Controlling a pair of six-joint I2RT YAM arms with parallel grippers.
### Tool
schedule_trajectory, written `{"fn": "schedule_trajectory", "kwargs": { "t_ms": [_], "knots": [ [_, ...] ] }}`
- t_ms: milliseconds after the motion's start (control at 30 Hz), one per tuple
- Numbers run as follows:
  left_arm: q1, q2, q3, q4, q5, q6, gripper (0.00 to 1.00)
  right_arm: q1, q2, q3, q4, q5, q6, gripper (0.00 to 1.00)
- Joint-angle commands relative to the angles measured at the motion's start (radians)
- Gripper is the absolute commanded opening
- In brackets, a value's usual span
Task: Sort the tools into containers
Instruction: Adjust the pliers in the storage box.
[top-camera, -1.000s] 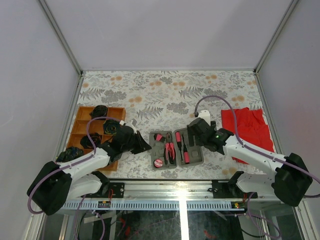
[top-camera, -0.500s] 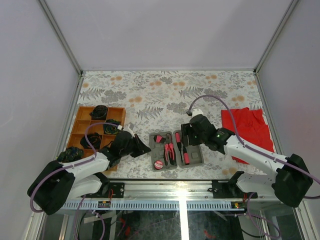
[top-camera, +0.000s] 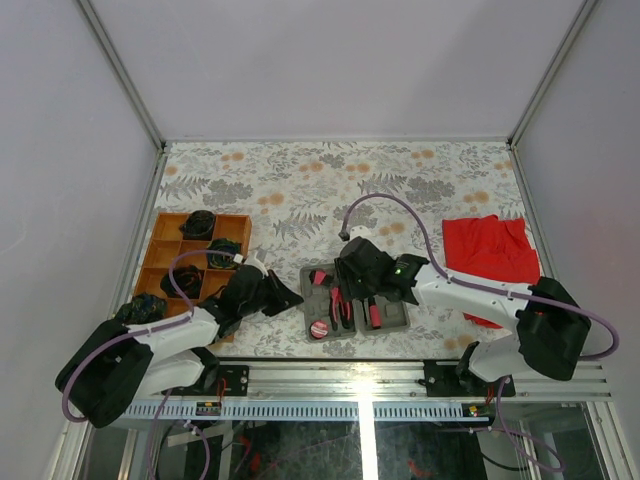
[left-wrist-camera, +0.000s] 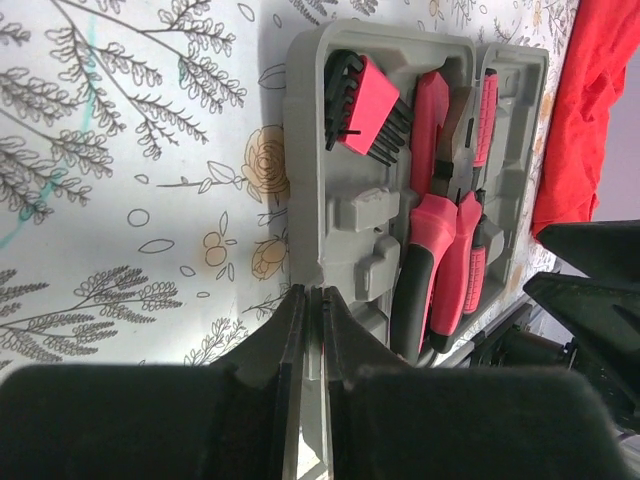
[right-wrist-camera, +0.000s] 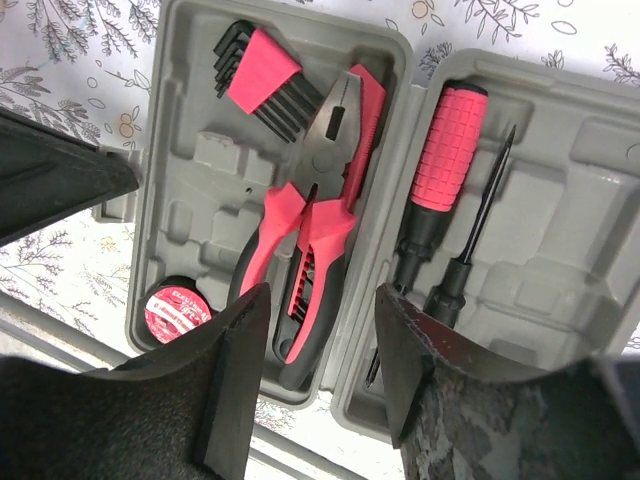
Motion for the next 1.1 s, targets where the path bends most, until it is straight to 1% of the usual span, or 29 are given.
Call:
{"fn": "schedule_trajectory", "kwargs": {
  "t_ms": [0,100,200,400,467,600,733,800,900,1067],
  "knots": [
    [-0.005,-0.032,-0.036,-0.006,-0.070,-0.034,0.00,0.003,0.032,-0.006,0.038,-0.010,0.031,0.51],
    [-0.006,-0.041,-0.034,-0.020,-0.078,-0.031,0.00,0.002,0.077,0.003,0.052,-0.056,0.034,0.48],
    [-0.005,-0.046,-0.034,-0.028,-0.078,-0.033,0.00,0.003,0.115,0.017,0.041,-0.070,0.038,0.46],
    [-0.005,-0.057,-0.042,-0.029,-0.075,-0.029,0.00,0.002,0.176,0.044,0.003,-0.061,0.033,0.41],
    [-0.005,-0.059,-0.043,-0.031,-0.080,-0.030,0.00,0.002,0.193,0.048,-0.002,-0.050,0.027,0.38],
    [-0.001,-0.058,-0.028,-0.058,-0.097,-0.029,0.00,0.003,0.209,0.077,-0.023,-0.029,0.010,0.24],
    [0.012,-0.065,-0.022,-0.065,-0.101,-0.032,0.00,0.003,0.165,0.090,-0.020,-0.009,-0.018,0.14],
    [0.017,-0.068,-0.017,-0.073,-0.106,-0.031,0.00,0.003,0.127,0.091,-0.011,0.006,-0.034,0.07],
    [0.020,-0.070,-0.012,-0.081,-0.112,-0.026,0.00,0.000,0.065,0.080,0.007,0.032,-0.050,0.01],
    [0.020,-0.066,0.011,-0.113,-0.134,-0.011,0.00,-0.030,-0.016,0.042,0.027,0.044,-0.073,0.00]
  ]
}}
